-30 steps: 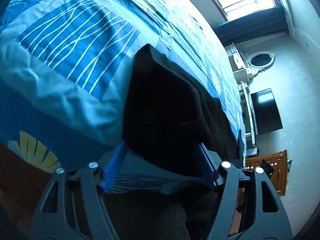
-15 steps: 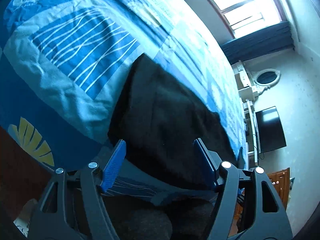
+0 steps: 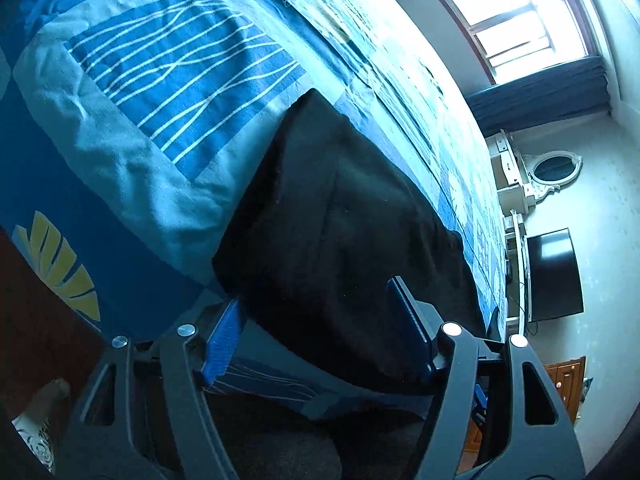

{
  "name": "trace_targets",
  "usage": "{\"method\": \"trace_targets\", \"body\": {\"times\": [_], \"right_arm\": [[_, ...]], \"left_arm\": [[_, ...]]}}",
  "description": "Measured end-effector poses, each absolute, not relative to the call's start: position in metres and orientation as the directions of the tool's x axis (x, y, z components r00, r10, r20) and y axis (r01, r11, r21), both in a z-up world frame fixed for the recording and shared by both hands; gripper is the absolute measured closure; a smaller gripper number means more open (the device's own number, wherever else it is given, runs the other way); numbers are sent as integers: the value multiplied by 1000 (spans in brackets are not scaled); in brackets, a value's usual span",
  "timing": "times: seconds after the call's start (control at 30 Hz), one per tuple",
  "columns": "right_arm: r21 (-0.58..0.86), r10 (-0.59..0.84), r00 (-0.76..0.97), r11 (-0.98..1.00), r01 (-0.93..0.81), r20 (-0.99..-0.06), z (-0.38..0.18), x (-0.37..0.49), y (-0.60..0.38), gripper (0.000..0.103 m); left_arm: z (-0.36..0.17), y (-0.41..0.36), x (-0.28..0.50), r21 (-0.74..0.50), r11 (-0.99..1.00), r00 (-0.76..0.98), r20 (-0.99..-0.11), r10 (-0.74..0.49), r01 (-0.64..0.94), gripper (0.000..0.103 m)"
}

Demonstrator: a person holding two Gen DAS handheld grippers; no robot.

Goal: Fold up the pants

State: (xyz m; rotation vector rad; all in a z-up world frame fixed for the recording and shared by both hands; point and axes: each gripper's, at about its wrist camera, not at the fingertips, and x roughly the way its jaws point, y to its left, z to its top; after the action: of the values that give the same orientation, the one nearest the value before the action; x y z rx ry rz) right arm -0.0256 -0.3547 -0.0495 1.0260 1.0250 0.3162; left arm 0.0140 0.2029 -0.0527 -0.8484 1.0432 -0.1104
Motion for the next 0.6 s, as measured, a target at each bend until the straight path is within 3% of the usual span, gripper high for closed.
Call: {"method": "trace_targets", "body": {"times": [0.2,0.23,0.27,0.3,0.33,0.4,0.6], "right_arm": [[777,620,480,570,268,-620,-63,-17,-347,47],[766,610,477,583,270,-632,-64,-15,-345,48],[746,589,477,609,268,-652,-64,-12,-342,58],[725,572,473,641,252,-670,-62,-6,-338,76],[707,559,469,666,238,-684,-61,-3,-337,88],[685,532,494,701,198,-688,-49,1,-338,96],[642,503,507,754,137,-699,-43,-7,-346,96]], "left_arm": [[-41,192,23,-618,736,532,-736,-419,-277,34],[-43,190,25,-611,741,526,-743,-414,-280,34],[-45,187,27,-605,744,519,-749,-412,-282,36],[-47,186,30,-599,748,511,-755,-411,-285,47],[-49,185,32,-590,754,503,-764,-405,-289,54],[-49,183,33,-578,765,493,-772,-400,-285,92],[-56,183,21,-524,807,472,-804,-362,-273,92]]}}
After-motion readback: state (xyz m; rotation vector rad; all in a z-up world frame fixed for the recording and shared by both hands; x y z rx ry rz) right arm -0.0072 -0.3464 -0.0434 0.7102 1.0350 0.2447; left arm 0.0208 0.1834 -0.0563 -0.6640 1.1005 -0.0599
